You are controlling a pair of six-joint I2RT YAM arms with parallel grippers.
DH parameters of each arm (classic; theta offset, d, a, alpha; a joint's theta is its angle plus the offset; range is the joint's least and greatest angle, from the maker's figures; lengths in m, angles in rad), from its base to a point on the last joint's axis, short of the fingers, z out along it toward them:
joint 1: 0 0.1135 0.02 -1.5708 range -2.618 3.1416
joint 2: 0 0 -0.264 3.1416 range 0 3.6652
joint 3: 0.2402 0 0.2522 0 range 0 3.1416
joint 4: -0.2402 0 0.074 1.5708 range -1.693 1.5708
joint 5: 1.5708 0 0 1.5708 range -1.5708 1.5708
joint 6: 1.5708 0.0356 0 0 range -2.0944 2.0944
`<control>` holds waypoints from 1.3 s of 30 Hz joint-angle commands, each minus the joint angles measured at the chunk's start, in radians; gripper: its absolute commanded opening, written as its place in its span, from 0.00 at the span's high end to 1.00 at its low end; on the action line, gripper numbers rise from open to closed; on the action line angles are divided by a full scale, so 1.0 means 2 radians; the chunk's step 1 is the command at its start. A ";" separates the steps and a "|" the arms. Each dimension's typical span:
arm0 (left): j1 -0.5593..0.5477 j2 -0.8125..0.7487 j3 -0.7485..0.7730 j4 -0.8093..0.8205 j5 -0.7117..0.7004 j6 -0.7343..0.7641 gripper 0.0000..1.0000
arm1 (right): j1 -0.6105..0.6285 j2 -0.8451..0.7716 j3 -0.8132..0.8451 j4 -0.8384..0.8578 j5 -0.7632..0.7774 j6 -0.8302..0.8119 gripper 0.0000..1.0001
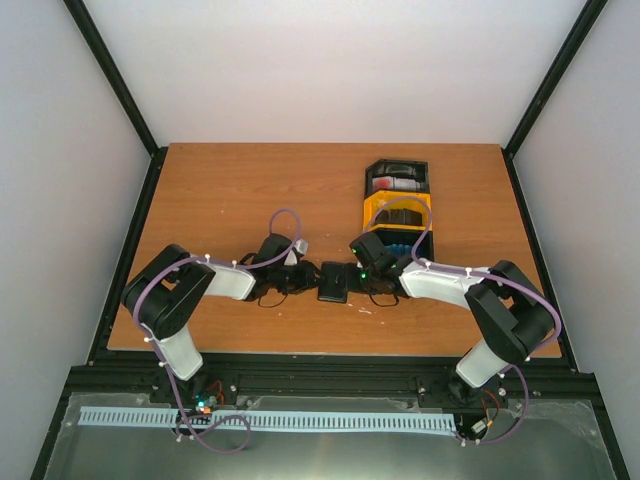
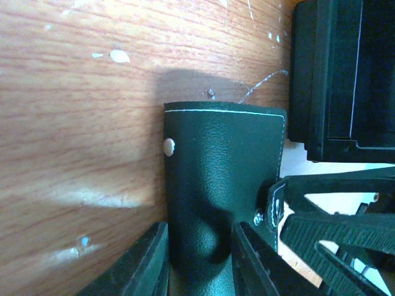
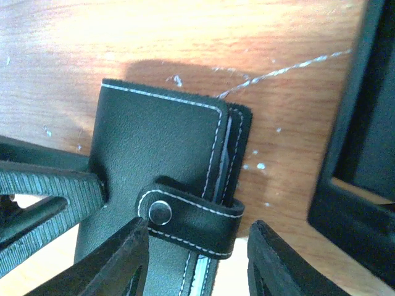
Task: Put the credit cards into the card holder
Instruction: Close the card holder at the center of the board.
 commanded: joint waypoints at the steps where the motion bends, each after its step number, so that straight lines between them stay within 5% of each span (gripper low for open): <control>1: -0.006 0.056 -0.041 -0.141 -0.056 0.011 0.69 | 0.003 -0.015 0.027 -0.026 0.052 -0.003 0.56; 27: -0.006 0.067 -0.037 -0.140 -0.051 0.010 0.74 | 0.003 0.045 0.065 -0.006 -0.036 -0.029 0.77; 39: -0.007 0.068 -0.038 -0.141 -0.055 0.014 0.75 | 0.004 -0.015 0.054 -0.088 0.059 -0.013 0.74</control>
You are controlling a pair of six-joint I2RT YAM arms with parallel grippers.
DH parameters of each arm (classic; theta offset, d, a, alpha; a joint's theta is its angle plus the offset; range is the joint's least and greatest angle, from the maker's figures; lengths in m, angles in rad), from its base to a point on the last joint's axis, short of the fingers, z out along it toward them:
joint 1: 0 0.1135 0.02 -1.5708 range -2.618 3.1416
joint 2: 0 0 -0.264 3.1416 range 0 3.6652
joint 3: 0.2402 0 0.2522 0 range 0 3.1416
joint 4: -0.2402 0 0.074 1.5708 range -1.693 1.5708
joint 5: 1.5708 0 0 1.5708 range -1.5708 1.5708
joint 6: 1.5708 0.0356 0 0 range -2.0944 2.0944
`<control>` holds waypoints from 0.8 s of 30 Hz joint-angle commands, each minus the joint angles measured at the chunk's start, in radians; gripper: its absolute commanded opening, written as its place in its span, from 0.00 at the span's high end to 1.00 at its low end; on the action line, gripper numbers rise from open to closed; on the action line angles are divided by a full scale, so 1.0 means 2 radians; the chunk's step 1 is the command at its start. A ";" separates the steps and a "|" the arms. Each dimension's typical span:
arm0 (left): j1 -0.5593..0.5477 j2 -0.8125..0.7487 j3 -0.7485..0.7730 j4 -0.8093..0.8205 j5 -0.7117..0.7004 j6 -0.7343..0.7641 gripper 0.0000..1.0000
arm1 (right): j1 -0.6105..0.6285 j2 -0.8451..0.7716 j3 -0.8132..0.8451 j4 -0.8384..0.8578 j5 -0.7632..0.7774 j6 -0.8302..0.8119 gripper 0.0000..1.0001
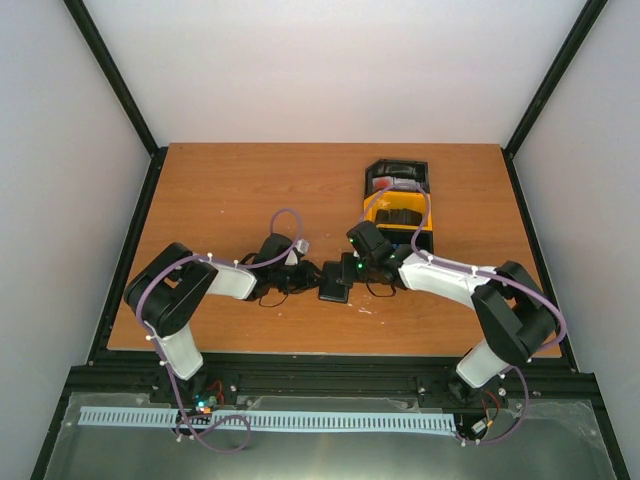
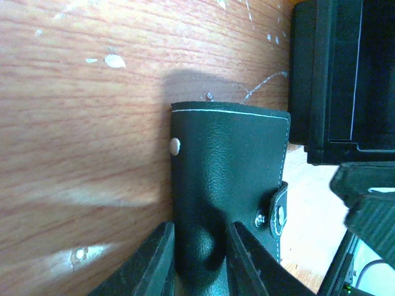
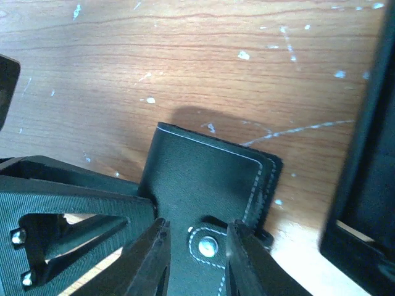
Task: Put the credit cards into the card holder
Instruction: Close the card holder at the center of the board.
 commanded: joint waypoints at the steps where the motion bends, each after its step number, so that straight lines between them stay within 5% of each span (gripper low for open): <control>1: -0.008 0.059 -0.038 -0.153 -0.060 0.014 0.75 | 0.004 -0.019 -0.007 -0.055 0.037 0.017 0.74; 24: -0.014 0.072 -0.030 -0.159 -0.065 0.015 0.75 | 0.005 0.012 -0.034 0.025 -0.024 0.037 0.81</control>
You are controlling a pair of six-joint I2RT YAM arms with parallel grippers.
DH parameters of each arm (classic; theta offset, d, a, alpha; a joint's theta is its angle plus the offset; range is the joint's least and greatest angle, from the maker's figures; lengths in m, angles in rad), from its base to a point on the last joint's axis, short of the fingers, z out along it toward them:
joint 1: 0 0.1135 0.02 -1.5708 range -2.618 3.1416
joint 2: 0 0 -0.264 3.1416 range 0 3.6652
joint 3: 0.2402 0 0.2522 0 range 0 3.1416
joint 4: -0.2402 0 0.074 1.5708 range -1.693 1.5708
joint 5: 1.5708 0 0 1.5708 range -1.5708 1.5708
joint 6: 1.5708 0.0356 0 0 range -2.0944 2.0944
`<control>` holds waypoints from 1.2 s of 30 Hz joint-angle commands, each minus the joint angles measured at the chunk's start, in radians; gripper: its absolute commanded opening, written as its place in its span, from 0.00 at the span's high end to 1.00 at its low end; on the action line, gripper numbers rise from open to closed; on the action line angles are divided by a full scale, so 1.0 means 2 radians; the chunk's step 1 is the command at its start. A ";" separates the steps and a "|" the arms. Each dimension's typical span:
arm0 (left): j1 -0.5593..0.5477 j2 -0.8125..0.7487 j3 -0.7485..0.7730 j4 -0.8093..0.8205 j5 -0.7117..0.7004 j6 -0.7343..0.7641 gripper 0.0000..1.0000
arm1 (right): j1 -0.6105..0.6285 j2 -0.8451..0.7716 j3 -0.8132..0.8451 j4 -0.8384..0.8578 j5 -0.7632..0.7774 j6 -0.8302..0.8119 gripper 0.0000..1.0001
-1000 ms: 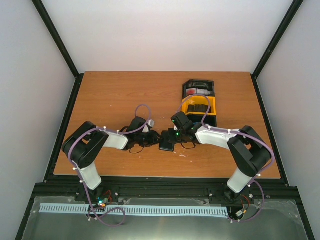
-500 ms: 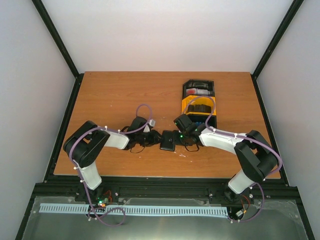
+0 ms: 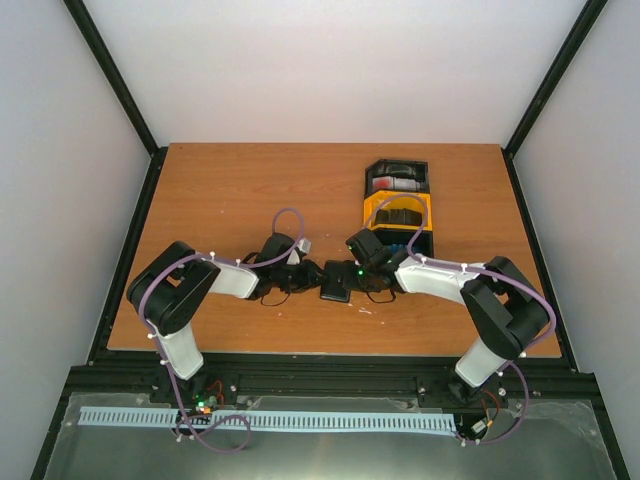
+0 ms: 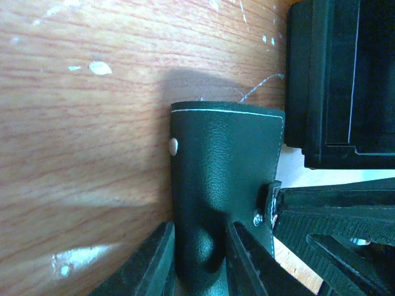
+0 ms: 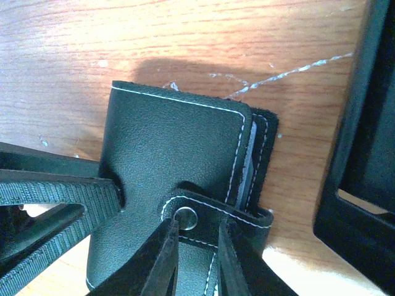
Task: Put the credit cards into the card holder
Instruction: Close the card holder at the center of the board.
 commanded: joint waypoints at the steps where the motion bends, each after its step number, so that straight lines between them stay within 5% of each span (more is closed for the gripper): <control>1: -0.011 0.063 -0.037 -0.162 -0.066 0.015 0.75 | 0.004 -0.005 -0.016 0.032 -0.022 -0.011 0.81; 8: -0.011 0.059 -0.039 -0.161 -0.066 0.016 0.75 | 0.008 -0.026 0.025 -0.047 0.035 -0.052 0.78; 19: -0.011 0.056 -0.050 -0.128 -0.054 0.001 0.75 | 0.072 0.072 0.152 -0.201 0.173 -0.027 0.65; 36: -0.010 0.054 -0.067 -0.104 -0.034 0.010 0.73 | 0.097 0.136 0.207 -0.244 0.240 -0.002 0.73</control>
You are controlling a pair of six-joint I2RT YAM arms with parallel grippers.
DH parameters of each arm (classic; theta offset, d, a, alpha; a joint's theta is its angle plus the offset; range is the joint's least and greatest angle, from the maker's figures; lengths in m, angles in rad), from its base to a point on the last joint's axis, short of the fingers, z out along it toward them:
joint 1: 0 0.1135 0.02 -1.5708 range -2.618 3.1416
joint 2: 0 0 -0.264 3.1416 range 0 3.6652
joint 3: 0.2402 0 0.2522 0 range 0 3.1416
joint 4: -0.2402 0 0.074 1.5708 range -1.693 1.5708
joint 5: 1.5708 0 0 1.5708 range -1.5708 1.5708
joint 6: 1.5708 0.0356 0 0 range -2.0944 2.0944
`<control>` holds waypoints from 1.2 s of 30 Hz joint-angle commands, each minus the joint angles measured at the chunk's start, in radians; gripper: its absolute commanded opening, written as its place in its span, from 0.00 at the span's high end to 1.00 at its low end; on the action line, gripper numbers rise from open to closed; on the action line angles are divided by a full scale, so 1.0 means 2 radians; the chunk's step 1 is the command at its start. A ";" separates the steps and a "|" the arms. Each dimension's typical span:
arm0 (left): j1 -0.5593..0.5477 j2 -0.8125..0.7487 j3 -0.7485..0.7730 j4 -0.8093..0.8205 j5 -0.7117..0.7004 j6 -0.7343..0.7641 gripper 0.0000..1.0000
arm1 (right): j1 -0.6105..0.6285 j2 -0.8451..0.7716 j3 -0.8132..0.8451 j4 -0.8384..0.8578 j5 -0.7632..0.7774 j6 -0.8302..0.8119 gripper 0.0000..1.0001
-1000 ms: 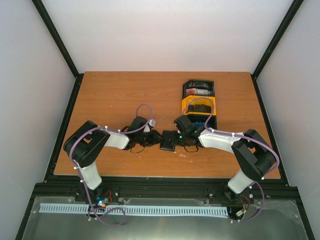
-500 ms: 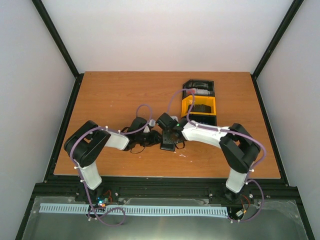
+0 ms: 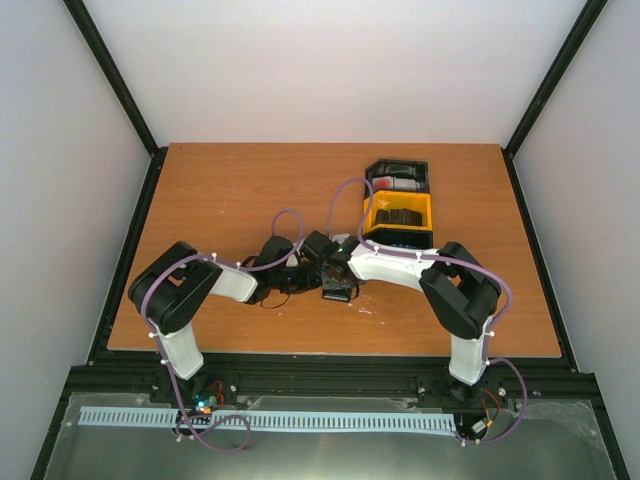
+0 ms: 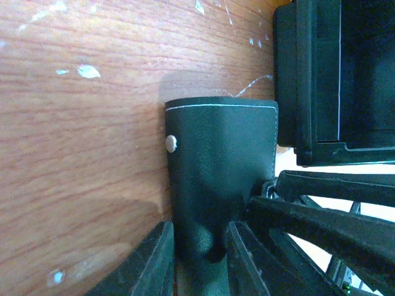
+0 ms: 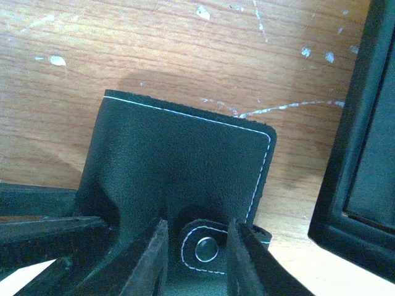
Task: Put the credit cards into the card holder
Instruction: Close the card holder at the center of the board.
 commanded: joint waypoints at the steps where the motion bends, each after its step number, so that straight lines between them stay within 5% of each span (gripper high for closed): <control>1: -0.009 0.050 -0.047 -0.154 -0.037 0.010 0.73 | 0.005 0.007 0.008 -0.016 0.035 0.017 0.74; 19: -0.008 0.053 -0.047 -0.155 -0.036 0.019 0.74 | 0.006 -0.018 -0.004 0.013 0.015 0.015 0.96; 28: -0.008 0.056 -0.046 -0.155 -0.036 0.019 0.74 | 0.006 -0.022 -0.004 0.003 0.024 0.014 0.97; 33: -0.007 0.057 -0.045 -0.156 -0.037 0.019 0.74 | 0.007 -0.030 -0.006 0.001 0.026 0.002 0.69; 36: -0.008 0.061 -0.043 -0.156 -0.036 0.019 0.74 | 0.007 -0.027 -0.011 0.004 0.022 -0.001 0.62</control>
